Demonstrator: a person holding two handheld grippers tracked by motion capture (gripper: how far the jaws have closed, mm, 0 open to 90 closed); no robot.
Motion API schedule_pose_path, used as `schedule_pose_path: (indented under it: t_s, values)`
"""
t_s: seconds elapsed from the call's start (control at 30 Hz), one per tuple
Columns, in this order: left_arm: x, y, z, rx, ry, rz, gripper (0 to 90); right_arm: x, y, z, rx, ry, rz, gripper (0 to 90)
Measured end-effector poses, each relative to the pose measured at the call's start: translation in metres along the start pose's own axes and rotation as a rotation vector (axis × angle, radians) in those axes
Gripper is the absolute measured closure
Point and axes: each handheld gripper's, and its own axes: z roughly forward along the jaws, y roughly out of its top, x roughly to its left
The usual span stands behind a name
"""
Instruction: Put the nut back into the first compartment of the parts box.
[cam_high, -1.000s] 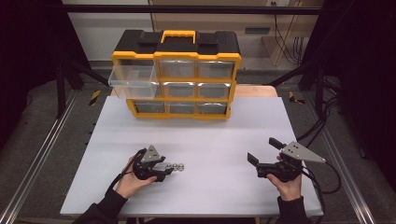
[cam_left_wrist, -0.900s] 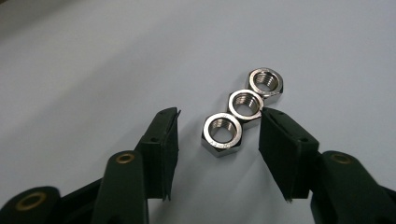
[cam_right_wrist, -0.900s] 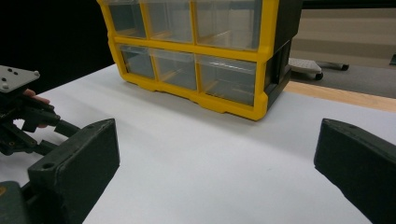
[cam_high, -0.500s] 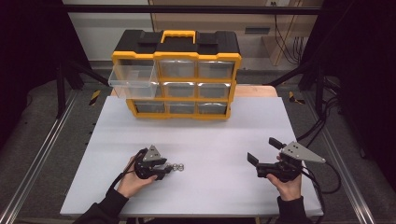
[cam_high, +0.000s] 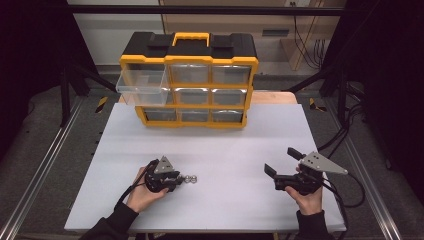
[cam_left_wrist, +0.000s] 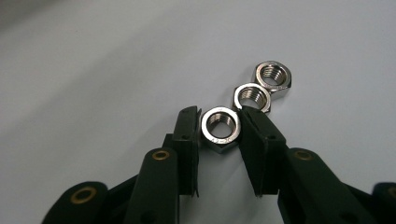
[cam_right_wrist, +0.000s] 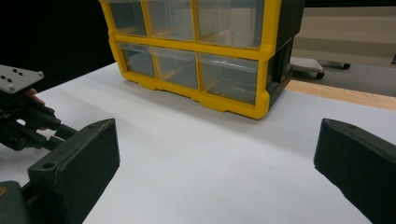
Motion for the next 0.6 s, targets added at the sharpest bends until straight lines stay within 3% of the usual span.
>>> schedule_pose_path:
  t_s: [0.6]
  values:
    - [0.0012, 0.0021, -0.0015, 0.013, -0.005, -0.024, 69.9, -0.0005, 0.0003, -0.0009, -0.004, 0.003, -0.002, 0.7]
